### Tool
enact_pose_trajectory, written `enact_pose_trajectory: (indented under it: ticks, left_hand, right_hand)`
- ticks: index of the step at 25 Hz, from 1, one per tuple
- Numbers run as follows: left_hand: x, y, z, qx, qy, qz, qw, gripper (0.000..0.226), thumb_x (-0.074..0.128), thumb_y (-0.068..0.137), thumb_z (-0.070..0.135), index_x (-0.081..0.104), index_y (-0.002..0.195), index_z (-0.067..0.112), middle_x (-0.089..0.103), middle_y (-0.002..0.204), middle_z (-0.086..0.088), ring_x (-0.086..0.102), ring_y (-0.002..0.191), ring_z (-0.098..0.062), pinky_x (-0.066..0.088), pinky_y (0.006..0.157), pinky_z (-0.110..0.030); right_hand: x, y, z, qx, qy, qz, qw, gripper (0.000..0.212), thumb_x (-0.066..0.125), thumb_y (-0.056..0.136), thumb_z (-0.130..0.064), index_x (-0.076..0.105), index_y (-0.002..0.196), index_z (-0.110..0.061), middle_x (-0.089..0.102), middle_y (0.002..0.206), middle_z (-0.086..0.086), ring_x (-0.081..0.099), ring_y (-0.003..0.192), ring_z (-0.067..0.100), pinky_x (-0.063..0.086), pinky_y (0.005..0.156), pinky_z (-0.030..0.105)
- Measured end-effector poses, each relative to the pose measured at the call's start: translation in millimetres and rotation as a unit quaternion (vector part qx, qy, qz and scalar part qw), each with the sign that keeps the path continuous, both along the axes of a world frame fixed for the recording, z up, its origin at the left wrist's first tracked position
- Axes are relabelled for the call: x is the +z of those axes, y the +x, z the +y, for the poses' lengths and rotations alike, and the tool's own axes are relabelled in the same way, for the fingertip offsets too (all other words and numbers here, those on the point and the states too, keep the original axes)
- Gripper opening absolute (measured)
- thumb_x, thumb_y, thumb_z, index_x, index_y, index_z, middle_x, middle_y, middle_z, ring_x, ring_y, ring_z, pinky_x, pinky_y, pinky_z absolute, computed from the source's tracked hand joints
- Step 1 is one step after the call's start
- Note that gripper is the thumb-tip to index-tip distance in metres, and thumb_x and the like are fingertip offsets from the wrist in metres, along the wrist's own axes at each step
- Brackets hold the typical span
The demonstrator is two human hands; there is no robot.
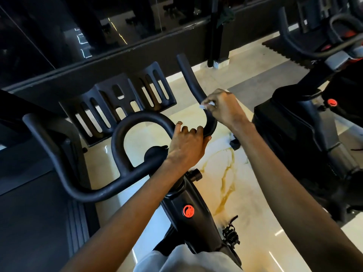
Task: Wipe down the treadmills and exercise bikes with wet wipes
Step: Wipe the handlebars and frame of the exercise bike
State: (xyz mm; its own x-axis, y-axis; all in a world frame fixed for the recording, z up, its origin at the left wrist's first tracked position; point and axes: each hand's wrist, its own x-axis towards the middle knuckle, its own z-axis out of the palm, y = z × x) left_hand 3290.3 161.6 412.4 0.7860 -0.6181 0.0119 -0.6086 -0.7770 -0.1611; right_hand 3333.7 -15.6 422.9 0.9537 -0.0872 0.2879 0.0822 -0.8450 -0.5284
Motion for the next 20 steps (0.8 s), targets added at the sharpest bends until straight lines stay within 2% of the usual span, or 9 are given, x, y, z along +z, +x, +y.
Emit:
enact_pose_trajectory:
  ticks: [2,5,7,11,14,16,18,20]
  left_hand:
    - [-2.8,0.7,-6.5,-0.006,-0.004,-0.002,1.000,0.043,0.022,0.109,0.044,0.051,0.118,0.014,0.071,0.099,-0.005,0.066,0.090,-0.026,0.036,0.093,-0.044]
    - [-7.1,2.4,-7.7,-0.013,-0.017,-0.011,1.000,0.040,0.026,0.108,0.041,0.053,0.115,0.012,0.070,0.096,-0.005,0.067,0.084,-0.025,0.042,0.082,-0.040]
    - [-10.1,1.2,-6.1,-0.016,-0.022,-0.031,0.999,0.039,0.030,0.108,0.041,0.055,0.111,0.012,0.069,0.090,-0.004,0.067,0.078,-0.023,0.044,0.075,-0.038]
    - [-15.1,3.2,-5.1,-0.023,-0.046,-0.065,0.997,0.038,0.037,0.106,0.042,0.058,0.109,0.011,0.070,0.084,-0.002,0.068,0.072,-0.021,0.045,0.070,-0.035]
    - [-15.3,4.4,-6.2,-0.035,-0.044,-0.062,0.996,0.041,0.036,0.106,0.043,0.059,0.116,0.010,0.070,0.084,-0.001,0.068,0.070,-0.020,0.045,0.068,-0.034]
    - [-14.9,3.1,-5.4,-0.040,-0.032,-0.069,0.996,0.040,0.041,0.104,0.044,0.062,0.113,0.011,0.069,0.079,0.001,0.066,0.064,-0.017,0.044,0.064,-0.032]
    - [-13.5,1.8,-4.2,-0.038,-0.027,-0.071,0.996,0.039,0.045,0.102,0.045,0.065,0.109,0.012,0.067,0.073,0.002,0.064,0.060,-0.016,0.043,0.061,-0.031]
    - [-9.3,1.4,-4.5,-0.033,-0.021,-0.057,0.998,0.042,0.042,0.104,0.045,0.063,0.115,0.012,0.069,0.078,0.002,0.066,0.064,-0.016,0.045,0.065,-0.031]
  right_hand:
    - [6.3,-9.8,-11.0,0.028,-0.024,0.045,0.998,0.014,0.072,0.089,-0.010,0.080,0.095,-0.020,0.066,0.096,-0.002,0.057,0.075,0.006,0.036,0.067,0.000]
    - [11.6,-1.4,-15.6,0.051,-0.044,0.015,0.998,0.014,0.072,0.089,-0.013,0.080,0.096,-0.023,0.066,0.096,-0.001,0.060,0.080,0.011,0.052,0.079,0.026]
    - [9.2,14.7,-8.2,0.054,-0.052,-0.021,0.997,0.017,0.069,0.090,-0.009,0.079,0.099,-0.018,0.067,0.100,0.002,0.064,0.084,0.015,0.054,0.084,0.033]
    - [2.1,30.8,12.1,-0.002,-0.013,-0.054,0.998,0.019,0.066,0.092,-0.007,0.078,0.106,-0.013,0.066,0.106,0.004,0.066,0.091,0.019,0.054,0.088,0.033]
    - [9.8,13.9,2.5,0.017,-0.019,0.016,1.000,0.019,0.070,0.091,-0.008,0.079,0.104,-0.018,0.067,0.104,-0.002,0.064,0.090,0.011,0.052,0.087,0.024]
    - [14.8,5.7,-4.5,0.037,-0.045,0.056,0.997,0.018,0.071,0.090,-0.008,0.080,0.100,-0.020,0.067,0.102,-0.003,0.064,0.089,0.010,0.050,0.085,0.021]
    - [15.0,15.1,-1.5,0.049,-0.082,0.030,0.995,0.017,0.070,0.090,-0.008,0.079,0.100,-0.017,0.067,0.102,0.000,0.065,0.088,0.014,0.051,0.085,0.026]
    - [12.3,37.2,8.4,0.056,-0.107,-0.012,0.993,0.019,0.064,0.092,-0.006,0.078,0.104,-0.012,0.066,0.106,0.005,0.065,0.090,0.019,0.051,0.086,0.028]
